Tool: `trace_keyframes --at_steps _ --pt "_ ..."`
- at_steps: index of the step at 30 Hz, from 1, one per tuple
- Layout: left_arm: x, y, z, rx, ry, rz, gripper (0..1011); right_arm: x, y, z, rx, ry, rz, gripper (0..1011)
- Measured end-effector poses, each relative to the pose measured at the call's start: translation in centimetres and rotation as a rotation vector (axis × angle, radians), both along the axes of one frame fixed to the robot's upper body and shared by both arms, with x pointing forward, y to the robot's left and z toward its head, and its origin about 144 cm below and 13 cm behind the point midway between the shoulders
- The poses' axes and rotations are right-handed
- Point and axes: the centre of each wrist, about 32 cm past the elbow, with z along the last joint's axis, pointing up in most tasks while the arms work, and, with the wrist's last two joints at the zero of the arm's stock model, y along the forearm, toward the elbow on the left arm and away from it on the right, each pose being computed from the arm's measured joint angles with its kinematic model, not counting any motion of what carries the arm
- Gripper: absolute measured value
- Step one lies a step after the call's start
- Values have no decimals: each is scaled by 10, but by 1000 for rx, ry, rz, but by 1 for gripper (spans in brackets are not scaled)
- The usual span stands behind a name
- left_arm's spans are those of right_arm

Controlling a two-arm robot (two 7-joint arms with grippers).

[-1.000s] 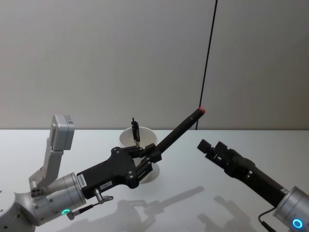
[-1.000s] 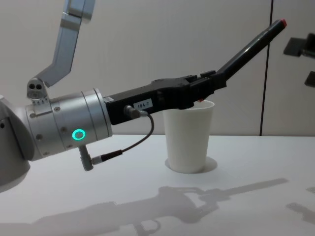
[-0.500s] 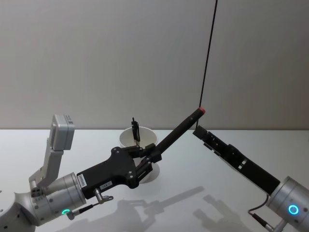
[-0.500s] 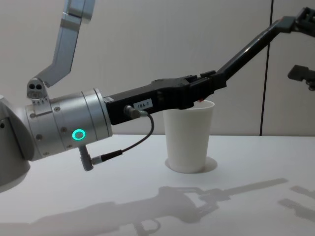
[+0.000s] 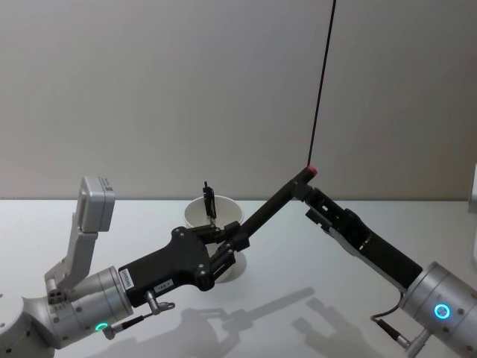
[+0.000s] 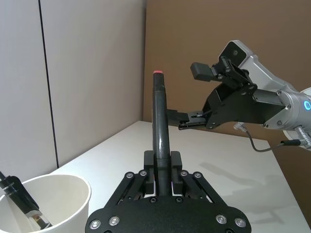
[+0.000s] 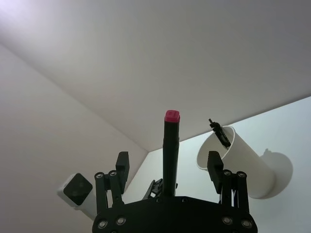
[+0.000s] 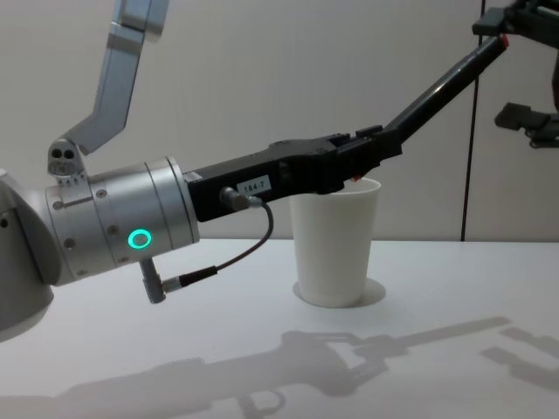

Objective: Place the pen into the pen holder.

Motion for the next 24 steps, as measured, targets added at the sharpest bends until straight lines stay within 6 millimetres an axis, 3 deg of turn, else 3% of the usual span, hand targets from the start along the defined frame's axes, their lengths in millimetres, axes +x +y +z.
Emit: trace_keyframes --at_steps 24 --pt "0 0 0 0 0 0 201 0 25 11 -1 8 -101 1001"
